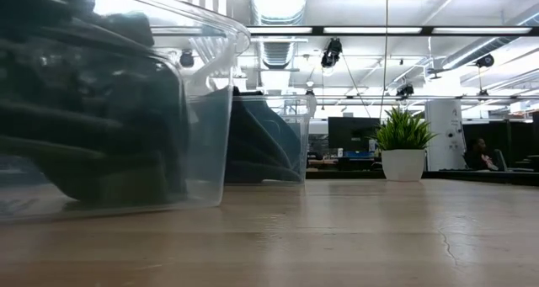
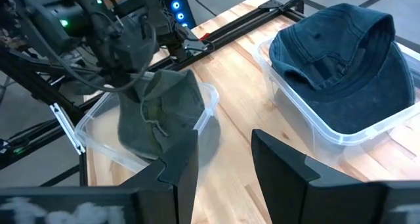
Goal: Pick & Place hat
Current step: Put the black cap into the bottom transparent bin
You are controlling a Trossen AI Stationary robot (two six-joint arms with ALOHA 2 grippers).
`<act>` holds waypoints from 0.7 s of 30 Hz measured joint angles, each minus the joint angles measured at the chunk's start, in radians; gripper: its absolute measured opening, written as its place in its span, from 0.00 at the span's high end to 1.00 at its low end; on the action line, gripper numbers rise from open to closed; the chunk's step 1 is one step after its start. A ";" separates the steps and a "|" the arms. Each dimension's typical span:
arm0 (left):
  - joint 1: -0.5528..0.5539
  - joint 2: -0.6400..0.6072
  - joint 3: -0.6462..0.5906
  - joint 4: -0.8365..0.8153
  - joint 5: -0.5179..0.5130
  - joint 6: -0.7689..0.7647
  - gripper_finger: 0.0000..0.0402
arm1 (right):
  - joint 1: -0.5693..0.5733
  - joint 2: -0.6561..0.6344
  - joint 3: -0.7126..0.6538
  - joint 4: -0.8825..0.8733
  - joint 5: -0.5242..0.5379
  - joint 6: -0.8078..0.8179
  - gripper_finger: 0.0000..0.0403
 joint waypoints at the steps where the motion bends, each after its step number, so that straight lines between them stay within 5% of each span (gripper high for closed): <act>1: 0.000 0.000 -0.008 0.000 0.003 -0.007 0.96 | 0.000 0.000 0.000 0.001 0.000 0.000 0.67; 21: 0.000 0.000 -0.013 0.006 0.015 -0.087 0.91 | 0.000 0.000 0.000 0.001 -0.004 -0.008 0.67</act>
